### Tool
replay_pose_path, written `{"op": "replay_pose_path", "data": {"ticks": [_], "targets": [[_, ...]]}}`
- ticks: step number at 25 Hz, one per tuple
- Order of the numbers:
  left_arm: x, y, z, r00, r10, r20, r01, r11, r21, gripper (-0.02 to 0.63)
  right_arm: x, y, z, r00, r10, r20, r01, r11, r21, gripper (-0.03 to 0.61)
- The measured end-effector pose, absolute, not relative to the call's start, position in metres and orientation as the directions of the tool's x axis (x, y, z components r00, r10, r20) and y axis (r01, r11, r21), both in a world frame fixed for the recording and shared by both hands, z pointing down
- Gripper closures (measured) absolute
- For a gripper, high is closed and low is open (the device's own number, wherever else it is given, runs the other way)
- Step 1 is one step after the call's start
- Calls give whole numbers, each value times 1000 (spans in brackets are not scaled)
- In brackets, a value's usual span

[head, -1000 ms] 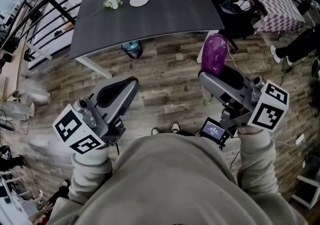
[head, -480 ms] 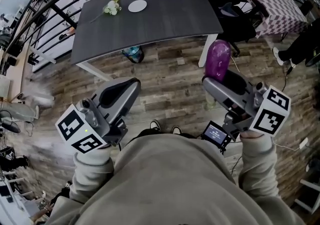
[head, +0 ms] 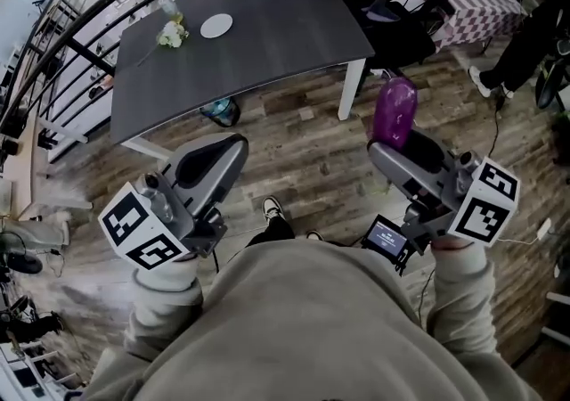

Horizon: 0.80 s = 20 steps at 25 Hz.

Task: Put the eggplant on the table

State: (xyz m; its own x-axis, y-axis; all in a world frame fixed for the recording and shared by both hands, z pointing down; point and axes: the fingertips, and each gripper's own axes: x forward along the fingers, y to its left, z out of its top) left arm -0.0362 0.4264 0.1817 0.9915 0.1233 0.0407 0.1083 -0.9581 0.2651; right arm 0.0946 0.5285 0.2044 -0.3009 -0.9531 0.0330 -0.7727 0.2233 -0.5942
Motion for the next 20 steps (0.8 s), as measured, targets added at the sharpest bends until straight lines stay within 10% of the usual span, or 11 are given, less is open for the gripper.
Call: {"op": "replay_pose_path", "data": {"ticks": [20], "targets": [[-13, 315, 193, 983, 178, 34, 161, -944, 287, 607, 110, 420, 211, -258, -964, 63, -789, 172, -590, 359]]}}
